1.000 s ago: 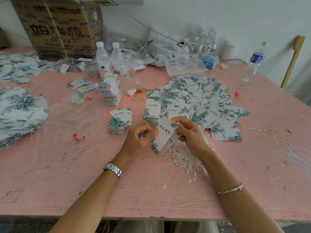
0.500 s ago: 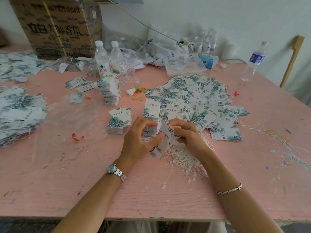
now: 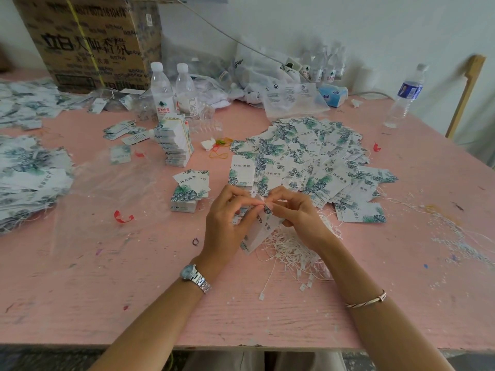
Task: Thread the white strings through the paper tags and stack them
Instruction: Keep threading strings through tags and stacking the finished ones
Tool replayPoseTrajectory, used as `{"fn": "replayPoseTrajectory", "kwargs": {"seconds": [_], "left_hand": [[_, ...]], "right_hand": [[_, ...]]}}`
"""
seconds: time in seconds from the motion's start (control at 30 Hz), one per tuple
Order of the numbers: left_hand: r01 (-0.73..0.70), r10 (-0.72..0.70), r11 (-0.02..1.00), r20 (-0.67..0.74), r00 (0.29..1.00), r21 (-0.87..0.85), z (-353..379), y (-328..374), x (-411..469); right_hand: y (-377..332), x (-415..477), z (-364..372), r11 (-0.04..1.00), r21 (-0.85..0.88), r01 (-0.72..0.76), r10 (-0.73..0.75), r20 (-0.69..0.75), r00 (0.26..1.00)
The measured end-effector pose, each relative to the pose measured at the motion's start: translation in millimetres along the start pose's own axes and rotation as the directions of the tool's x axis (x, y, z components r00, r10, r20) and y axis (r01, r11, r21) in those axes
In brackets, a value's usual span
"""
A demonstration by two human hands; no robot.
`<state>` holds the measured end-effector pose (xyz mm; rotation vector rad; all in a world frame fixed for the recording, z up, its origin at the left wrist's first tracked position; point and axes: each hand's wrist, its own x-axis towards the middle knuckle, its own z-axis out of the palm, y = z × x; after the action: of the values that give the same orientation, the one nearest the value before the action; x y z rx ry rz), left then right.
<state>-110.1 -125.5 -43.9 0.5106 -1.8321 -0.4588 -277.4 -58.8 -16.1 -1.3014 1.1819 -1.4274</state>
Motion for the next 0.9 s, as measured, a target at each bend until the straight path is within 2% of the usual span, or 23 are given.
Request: {"fn": "replayPoseTrajectory", "kwargs": {"seconds": [0.1,0.27,0.5,0.77,0.9], "left_hand": [[0.056,-0.056,0.998,-0.001,0.998,0.013,-0.1,2.3,-1.2],[0.092,-0.091,0.996,-0.043,0.995,0.016,-2.2,0.8,0.1],[0.180,-0.191,0.966,-0.046,0.980,-0.184,-3.6,3.4,-1.1],[0.285,-0.302,0.924,-0.031,0.953,-0.254,-1.6,4.0,-0.7],[0.296,-0.305,0.919,0.007,0.952,-0.260,-1.8,3.5,-1.2]], "right_hand": [[4.2,3.1,-3.0,1.000,0.011,-0.014,0.015,-0.049,0.999],[4.7,9.0,-10.9,0.971,0.238,-0.021,0.063,-0.173,0.983],[7.3,10.6,-24.7,0.962,0.273,0.014,0.081,-0.332,0.940],[5.9,7.4,-24.6,0.972,0.230,0.053,0.035,-0.361,0.932],[1.4,4.3,-18.0,0.957,0.282,0.072,0.014,-0.288,0.957]]}}
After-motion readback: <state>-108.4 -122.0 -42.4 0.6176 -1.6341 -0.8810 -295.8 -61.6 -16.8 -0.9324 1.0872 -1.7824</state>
